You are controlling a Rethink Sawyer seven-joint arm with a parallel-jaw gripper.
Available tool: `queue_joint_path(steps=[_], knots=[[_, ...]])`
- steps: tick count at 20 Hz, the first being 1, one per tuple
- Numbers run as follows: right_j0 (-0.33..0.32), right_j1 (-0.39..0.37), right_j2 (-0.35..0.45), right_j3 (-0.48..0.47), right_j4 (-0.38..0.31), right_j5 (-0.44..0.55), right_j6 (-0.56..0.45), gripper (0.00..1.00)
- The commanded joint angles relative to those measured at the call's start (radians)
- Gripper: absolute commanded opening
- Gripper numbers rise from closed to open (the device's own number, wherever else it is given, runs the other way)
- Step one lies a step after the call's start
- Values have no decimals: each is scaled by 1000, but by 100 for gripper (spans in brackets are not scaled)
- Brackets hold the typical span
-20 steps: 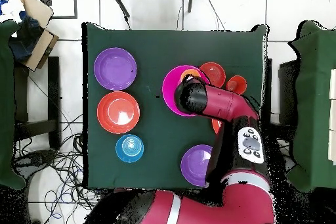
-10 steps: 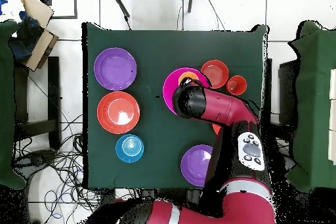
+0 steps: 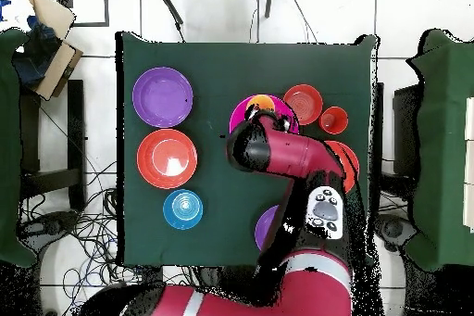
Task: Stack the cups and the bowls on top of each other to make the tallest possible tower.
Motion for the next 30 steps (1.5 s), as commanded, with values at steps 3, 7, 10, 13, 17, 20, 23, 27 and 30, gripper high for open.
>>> queue_joint_path(steps=[3, 7, 10, 13, 17, 20, 23, 27, 30], knots=[[-48, 17, 121, 42, -57, -76, 87, 0], [-26, 33, 89, 42, -59, -159, 110, 0], [-30, 37, 89, 35, -63, -157, 96, 0], [-29, 34, 84, 25, -53, -74, 68, 100], [-11, 30, 64, 19, -8, 70, 64, 100], [-25, 22, 85, 17, -10, 102, 50, 100], [-36, 13, 104, 22, -14, 118, 44, 100], [-42, -19, 110, 34, -16, 163, 36, 100], [-38, -25, 109, 44, -20, 161, 43, 100]])
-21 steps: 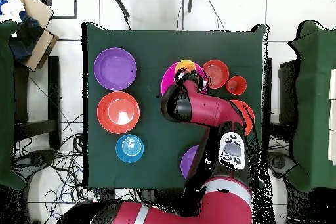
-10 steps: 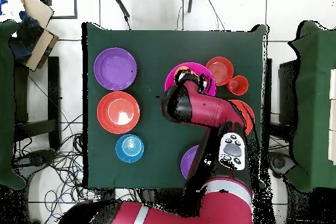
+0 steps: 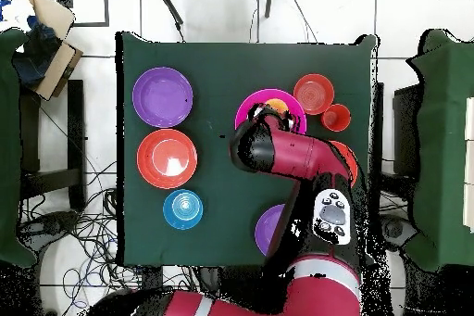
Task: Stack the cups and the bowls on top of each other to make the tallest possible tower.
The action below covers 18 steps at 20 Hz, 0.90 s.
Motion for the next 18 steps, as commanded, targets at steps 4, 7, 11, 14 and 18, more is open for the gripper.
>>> queue_joint_path(steps=[4, 7, 11, 14, 18], knots=[[-21, -15, 111, 35, -20, 153, 34, 100], [-18, -29, 109, 34, -12, 180, 35, 100], [-41, -58, 142, 46, 0, 232, 16, 100], [-80, -50, 200, 65, -3, 208, 4, 100], [-151, -28, 302, 105, -26, 142, -17, 100]])
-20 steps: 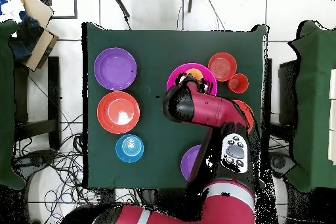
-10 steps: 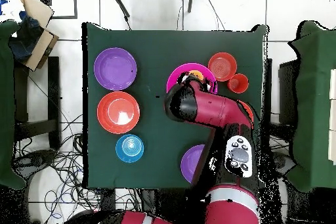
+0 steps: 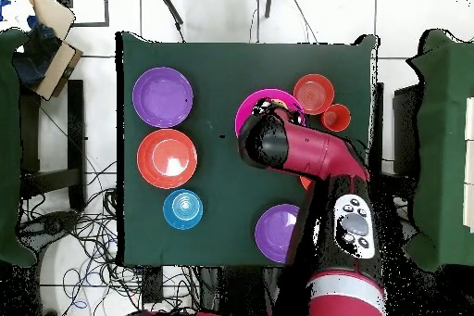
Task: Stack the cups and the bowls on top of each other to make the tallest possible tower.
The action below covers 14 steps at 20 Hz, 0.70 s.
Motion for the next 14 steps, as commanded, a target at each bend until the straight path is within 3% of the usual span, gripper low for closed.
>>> queue_joint_path(steps=[1, 7, 10, 14], knots=[[-98, 52, 255, 114, -31, 40, -15, 100], [-214, 76, 403, 200, -63, 16, -41, 100], [-282, 113, 488, 216, -61, 59, -75, 100], [-280, 94, 482, 224, -63, 135, -74, 100]])
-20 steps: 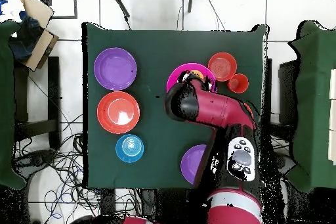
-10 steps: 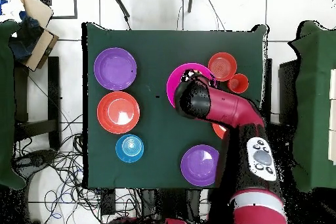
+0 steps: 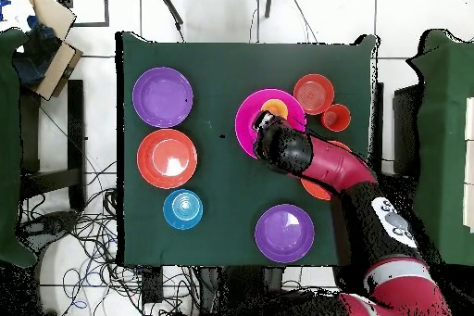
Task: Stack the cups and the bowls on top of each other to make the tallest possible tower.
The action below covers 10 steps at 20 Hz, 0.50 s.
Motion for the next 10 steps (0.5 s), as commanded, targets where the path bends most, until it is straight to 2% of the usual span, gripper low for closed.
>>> queue_joint_path(steps=[1, 10], knots=[[7, 39, 161, 81, -67, 145, -68, 100], [72, 27, 82, 46, -111, 104, -35, 100]])
